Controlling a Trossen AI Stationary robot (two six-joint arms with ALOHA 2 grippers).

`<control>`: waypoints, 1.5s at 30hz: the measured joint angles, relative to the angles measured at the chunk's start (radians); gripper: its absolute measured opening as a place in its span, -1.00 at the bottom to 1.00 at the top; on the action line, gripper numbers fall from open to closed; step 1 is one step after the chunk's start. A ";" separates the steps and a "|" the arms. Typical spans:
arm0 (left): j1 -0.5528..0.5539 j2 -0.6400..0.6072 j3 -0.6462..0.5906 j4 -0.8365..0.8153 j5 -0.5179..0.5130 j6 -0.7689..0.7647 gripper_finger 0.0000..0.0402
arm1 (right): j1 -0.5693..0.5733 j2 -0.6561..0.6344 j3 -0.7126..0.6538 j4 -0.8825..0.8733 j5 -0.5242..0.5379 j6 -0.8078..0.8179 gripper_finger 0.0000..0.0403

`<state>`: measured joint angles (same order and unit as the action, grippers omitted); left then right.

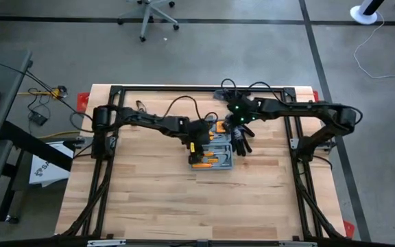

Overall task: Prefit tool cases
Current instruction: Put the transparent flat screwdriver into the gray toolbox

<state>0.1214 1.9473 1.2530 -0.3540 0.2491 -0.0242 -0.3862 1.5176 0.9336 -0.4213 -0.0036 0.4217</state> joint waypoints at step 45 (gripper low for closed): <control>0.127 -0.415 -0.413 0.048 -0.128 -0.219 -0.33 | 0.265 0.324 0.001 0.553 -0.255 0.303 -1.00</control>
<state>0.2485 1.5322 0.8398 -0.3061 0.1207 -0.2436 -0.1215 1.8415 0.9348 0.1313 -0.2588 0.7247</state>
